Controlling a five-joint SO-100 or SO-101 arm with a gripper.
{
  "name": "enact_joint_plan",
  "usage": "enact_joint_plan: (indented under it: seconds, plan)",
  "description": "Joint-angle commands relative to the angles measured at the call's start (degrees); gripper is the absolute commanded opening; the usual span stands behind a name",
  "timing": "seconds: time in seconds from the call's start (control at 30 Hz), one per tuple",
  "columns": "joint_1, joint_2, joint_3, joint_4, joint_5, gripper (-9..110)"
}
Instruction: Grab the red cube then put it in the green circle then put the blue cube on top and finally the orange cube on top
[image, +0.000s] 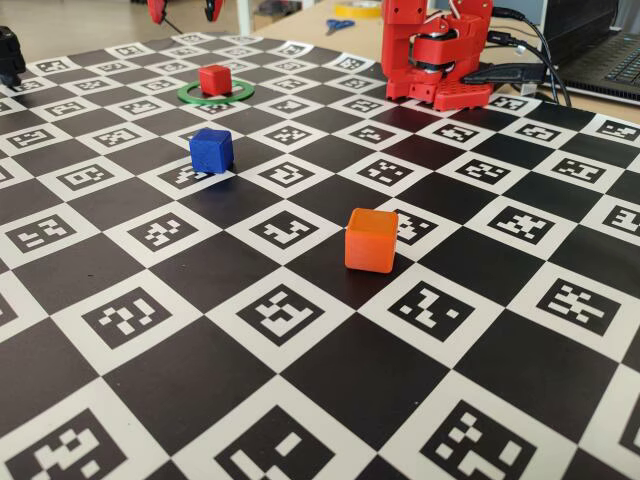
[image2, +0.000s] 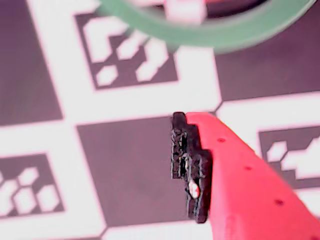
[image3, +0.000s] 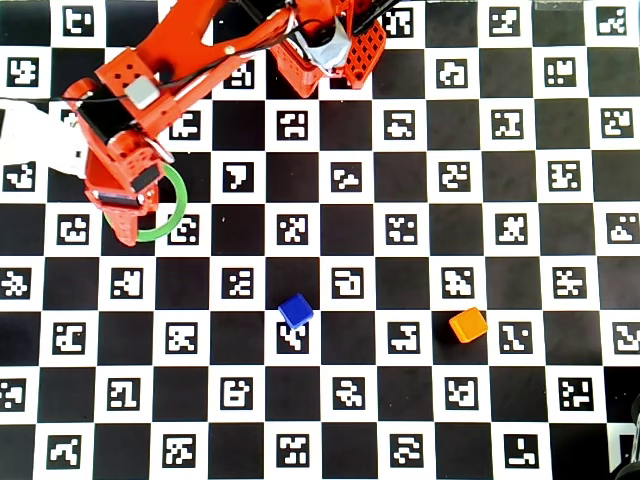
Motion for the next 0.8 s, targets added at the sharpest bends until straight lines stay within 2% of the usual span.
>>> enact_joint_plan:
  seconds: [0.0,0.1,0.33,0.77]
  plan:
    - [-6.1,7.1,-7.1,3.2,13.1,35]
    - [-10.1,8.0,-8.3,3.7,21.8,35]
    - [-17.2,8.7,-9.8,3.5,33.8,35]
    - [-27.9,5.3,-14.2,4.2,46.1,35]
